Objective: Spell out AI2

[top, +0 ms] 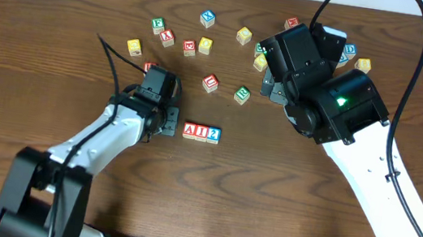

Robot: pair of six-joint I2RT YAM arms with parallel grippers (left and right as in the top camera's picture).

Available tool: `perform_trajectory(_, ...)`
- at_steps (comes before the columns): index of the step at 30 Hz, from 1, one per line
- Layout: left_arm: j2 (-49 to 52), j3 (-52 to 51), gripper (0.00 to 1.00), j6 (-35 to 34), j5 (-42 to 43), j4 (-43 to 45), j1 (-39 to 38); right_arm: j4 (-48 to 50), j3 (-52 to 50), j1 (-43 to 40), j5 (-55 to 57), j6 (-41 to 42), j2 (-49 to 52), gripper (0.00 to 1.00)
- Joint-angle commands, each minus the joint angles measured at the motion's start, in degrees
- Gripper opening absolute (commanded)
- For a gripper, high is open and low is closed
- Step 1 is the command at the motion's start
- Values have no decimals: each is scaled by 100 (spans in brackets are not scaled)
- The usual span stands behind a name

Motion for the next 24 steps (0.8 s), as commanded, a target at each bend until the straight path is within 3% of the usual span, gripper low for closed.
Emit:
perform_trajectory(1,85,-63,8,-94,-63,33,2,-22,90,-13,70,28,-48,99)
perform_trajectory(24,87,-66,8,-247,1200,-225,-28,105,90,-13,74,74,-48,99)
